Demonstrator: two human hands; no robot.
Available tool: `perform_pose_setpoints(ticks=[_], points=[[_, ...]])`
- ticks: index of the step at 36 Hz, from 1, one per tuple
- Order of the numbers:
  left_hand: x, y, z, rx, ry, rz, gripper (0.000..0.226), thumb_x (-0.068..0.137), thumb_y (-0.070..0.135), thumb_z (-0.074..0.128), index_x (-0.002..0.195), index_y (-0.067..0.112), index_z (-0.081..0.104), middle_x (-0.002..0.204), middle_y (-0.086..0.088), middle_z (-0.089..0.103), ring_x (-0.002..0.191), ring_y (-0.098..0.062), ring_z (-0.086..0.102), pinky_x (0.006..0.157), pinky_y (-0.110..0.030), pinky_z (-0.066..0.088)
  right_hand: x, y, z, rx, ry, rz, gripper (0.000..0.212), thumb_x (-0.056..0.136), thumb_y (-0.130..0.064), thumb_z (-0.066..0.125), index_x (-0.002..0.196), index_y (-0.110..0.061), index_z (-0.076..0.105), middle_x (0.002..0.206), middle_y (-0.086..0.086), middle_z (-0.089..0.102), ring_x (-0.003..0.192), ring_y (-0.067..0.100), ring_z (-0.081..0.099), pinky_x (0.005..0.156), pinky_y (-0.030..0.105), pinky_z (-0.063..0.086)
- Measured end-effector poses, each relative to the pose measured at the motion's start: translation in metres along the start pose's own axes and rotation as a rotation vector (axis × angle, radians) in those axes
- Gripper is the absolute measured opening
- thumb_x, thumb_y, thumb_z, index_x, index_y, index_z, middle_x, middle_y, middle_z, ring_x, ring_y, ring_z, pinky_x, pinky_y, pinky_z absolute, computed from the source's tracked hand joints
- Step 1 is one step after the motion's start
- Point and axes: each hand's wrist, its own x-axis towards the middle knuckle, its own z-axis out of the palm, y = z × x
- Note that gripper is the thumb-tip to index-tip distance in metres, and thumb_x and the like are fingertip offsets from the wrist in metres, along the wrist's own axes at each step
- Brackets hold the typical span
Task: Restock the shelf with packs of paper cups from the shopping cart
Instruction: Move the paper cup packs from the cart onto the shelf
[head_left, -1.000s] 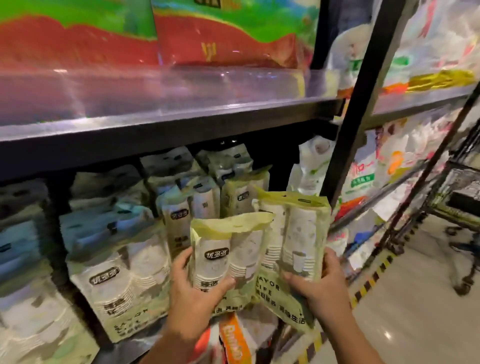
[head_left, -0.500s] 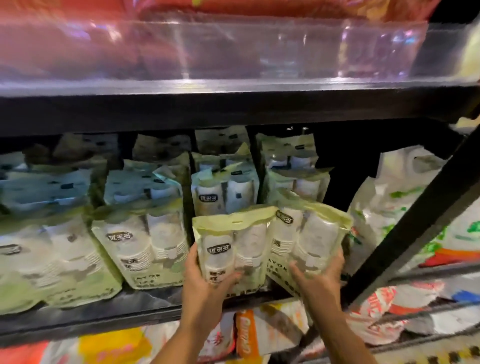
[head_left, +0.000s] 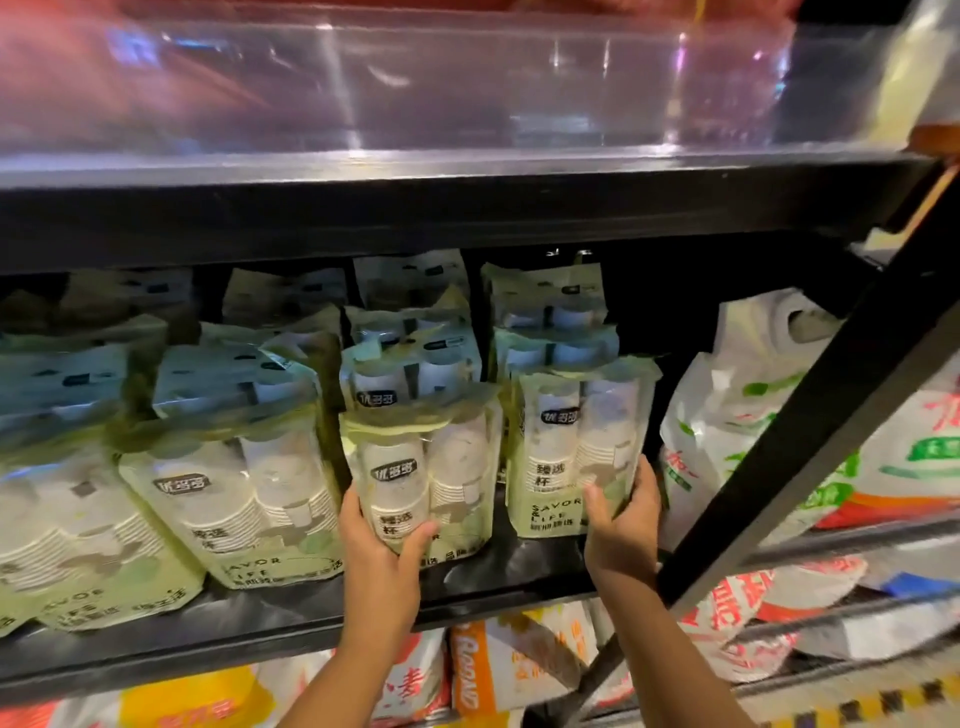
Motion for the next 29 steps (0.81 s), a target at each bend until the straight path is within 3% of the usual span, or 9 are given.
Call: perform_pose_setpoints(ticks=[2,5,8,12,16,20,24,29], points=[[0.002,0.000,0.002,0.013,0.008,-0.010,0.080,0.080,0.014,0.083,0.146,0.010,0.036,0.136,-0.007,0.051,0.119,-0.008,0.049,0.102,-0.029,0.041,-0.001,-0.001,0.001,0.029,-0.011,0.017,0.080,0.077,-0.039,0.057,0.152,-0.020,0.036,0.148,0.009,0.048,0.137,0.029,0.045,0.115,0.052,0.036],[0.004,-0.004,0.004,0.001,0.010,0.003,0.079,0.080,0.014,0.083,0.144,0.011,0.036,0.134,-0.006,0.054,0.120,-0.014,0.055,0.102,-0.029,0.048,-0.007,-0.011,0.001,0.068,-0.018,0.024,0.082,0.076,-0.031,0.055,0.154,-0.016,0.034,0.151,0.011,0.045,0.139,0.028,0.041,0.118,0.043,0.032],[0.005,-0.007,0.006,0.015,0.008,0.020,0.081,0.084,0.012,0.080,0.147,0.012,0.030,0.137,-0.003,0.048,0.124,-0.011,0.050,0.101,-0.014,0.042,-0.007,-0.009,0.000,0.082,-0.042,0.039,0.081,0.075,-0.030,0.055,0.153,-0.018,0.036,0.147,0.009,0.048,0.135,0.027,0.045,0.113,0.036,0.035],[0.007,-0.011,0.009,0.019,0.017,0.034,0.083,0.087,0.015,0.077,0.150,0.023,0.024,0.143,-0.002,0.044,0.131,-0.015,0.046,0.110,-0.034,0.039,-0.014,-0.009,-0.002,0.071,-0.062,0.048,0.085,0.071,-0.032,0.055,0.153,-0.015,0.038,0.145,0.010,0.051,0.132,0.030,0.048,0.111,0.037,0.037],[0.005,-0.007,0.012,0.017,0.033,0.047,0.079,0.087,0.013,0.076,0.140,0.036,0.022,0.139,0.005,0.042,0.127,-0.006,0.044,0.107,-0.028,0.037,-0.020,-0.008,0.001,0.045,-0.105,0.053,0.080,0.077,-0.031,0.057,0.153,-0.012,0.037,0.143,0.011,0.053,0.130,0.030,0.050,0.104,0.027,0.034],[0.002,-0.014,0.010,0.045,0.021,0.055,0.073,0.087,0.015,0.077,0.138,0.036,0.030,0.135,0.005,0.050,0.116,0.000,0.054,0.102,-0.022,0.040,-0.018,0.000,0.008,0.021,-0.105,0.069,0.064,0.089,-0.019,0.066,0.149,-0.017,0.041,0.135,0.009,0.059,0.122,0.030,0.057,0.107,0.043,0.045],[-0.005,-0.039,0.000,0.153,-0.018,-0.040,0.079,0.085,0.023,0.079,0.147,0.027,0.031,0.144,0.000,0.049,0.131,-0.018,0.051,0.111,-0.047,0.045,-0.022,0.009,0.008,-0.049,-0.111,0.086,0.063,0.091,-0.022,0.068,0.148,-0.023,0.040,0.137,0.005,0.059,0.122,0.029,0.058,0.106,0.047,0.048],[-0.021,-0.049,-0.014,0.290,-0.084,-0.012,0.086,0.084,0.023,0.081,0.154,0.019,0.030,0.148,0.008,0.039,0.140,-0.021,0.042,0.117,-0.047,0.037,-0.021,0.020,0.008,-0.091,-0.111,0.079,0.070,0.085,-0.015,0.074,0.147,-0.022,0.041,0.137,0.003,0.059,0.124,0.027,0.058,0.107,0.049,0.048]])
